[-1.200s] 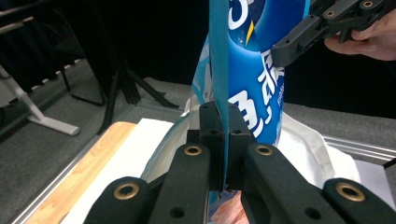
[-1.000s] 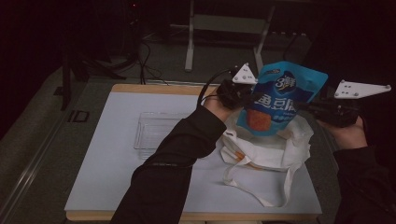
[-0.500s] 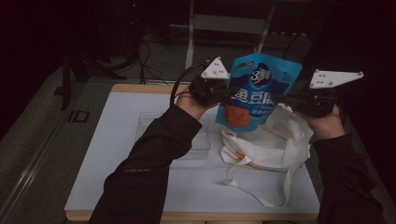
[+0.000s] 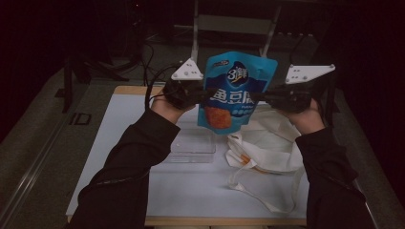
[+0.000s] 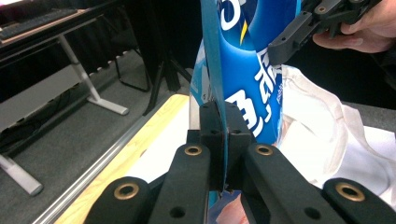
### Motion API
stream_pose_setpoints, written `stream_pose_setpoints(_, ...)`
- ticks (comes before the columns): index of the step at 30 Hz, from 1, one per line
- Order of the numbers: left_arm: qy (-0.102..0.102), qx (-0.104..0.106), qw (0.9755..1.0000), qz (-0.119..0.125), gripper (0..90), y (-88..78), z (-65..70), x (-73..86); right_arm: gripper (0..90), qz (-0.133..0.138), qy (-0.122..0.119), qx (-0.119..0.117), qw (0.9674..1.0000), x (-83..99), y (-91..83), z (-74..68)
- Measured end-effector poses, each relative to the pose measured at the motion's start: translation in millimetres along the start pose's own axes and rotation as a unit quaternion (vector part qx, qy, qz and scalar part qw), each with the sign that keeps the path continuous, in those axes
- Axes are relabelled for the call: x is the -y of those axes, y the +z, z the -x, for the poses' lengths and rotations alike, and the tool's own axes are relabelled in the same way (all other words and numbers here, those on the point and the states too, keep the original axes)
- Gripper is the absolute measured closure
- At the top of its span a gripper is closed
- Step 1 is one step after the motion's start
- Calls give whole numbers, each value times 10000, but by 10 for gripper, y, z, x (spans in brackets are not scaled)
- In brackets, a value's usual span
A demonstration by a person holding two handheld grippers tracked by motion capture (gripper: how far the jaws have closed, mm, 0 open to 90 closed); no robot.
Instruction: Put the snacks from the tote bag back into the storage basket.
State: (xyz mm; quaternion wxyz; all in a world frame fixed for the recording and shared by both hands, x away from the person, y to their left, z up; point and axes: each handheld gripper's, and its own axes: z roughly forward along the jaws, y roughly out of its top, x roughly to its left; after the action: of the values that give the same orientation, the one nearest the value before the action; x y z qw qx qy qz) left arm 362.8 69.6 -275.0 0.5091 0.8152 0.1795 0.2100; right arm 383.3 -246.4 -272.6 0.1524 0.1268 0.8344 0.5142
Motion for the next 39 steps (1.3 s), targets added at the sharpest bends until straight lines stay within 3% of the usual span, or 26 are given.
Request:
stream_pose_setpoints(8,-163,-267,9995,-38,900,-313,-144,235,892,11,-97,-301,9995,-148,410,-61)
stream_pose_setpoints(21,-415,-611,9973,-23,900,-661,-286,580,891,17,-183,-709,9973,-286,940,-155)
stream_pose_setpoints(27,-545,-708,9960,-97,900,-665,-345,776,891,-60,-128,-794,9967,-216,1167,-174)
stream_pose_setpoints(39,-809,-618,9945,-235,900,-584,-407,1203,890,-234,55,-957,9951,62,1488,-217)
